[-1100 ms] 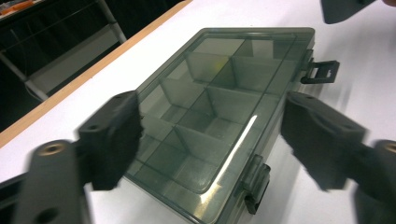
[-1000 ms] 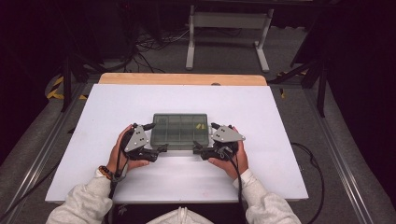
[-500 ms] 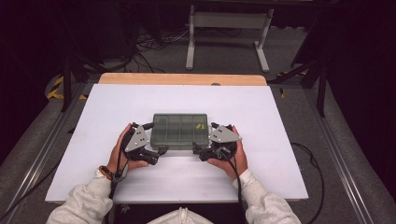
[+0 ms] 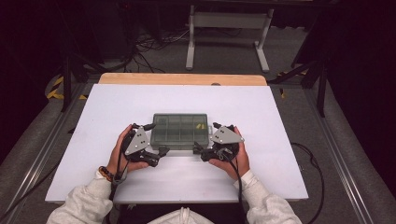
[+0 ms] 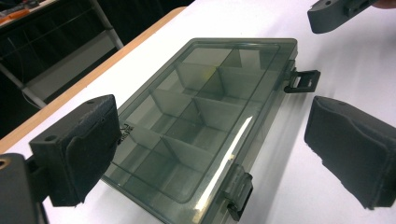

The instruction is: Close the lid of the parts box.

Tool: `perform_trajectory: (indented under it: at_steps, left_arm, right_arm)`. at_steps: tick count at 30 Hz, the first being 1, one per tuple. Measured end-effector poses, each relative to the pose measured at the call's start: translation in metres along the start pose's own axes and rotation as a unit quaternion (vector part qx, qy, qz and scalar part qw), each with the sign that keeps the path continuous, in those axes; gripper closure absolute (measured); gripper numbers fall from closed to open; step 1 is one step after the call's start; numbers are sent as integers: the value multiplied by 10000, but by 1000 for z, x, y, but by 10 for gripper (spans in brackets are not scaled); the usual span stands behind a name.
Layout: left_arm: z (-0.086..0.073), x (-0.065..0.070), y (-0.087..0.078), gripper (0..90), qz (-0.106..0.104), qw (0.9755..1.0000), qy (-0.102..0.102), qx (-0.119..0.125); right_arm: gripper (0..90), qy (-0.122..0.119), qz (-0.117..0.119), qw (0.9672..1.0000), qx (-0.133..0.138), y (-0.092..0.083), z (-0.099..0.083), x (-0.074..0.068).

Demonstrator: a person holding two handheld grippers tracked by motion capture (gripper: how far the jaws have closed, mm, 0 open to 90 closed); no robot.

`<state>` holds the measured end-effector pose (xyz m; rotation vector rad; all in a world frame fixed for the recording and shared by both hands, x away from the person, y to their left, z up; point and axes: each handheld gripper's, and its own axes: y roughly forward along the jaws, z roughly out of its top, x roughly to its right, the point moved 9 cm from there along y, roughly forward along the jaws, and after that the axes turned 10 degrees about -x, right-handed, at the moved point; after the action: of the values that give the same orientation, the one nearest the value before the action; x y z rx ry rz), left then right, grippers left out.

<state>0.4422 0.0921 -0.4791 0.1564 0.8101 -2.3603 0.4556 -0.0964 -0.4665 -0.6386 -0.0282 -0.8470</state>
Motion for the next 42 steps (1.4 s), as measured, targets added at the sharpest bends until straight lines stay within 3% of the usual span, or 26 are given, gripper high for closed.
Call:
perform_trajectory:
  at_steps: [7,23,42]
  left_arm:
    - [2,1,-7,53,62,10000,23,18]
    - [2,9,-14,53,-10,9999,109,41]
    - [0,15,-27,45,45,9998,192,45]
  right_arm:
    - [80,-175,-70,9998,-50,-7,0,-5]
    - [81,-184,-112,9997,-89,-13,-3,-6]
    - [84,-412,-201,9989,-129,-24,-8,-13]
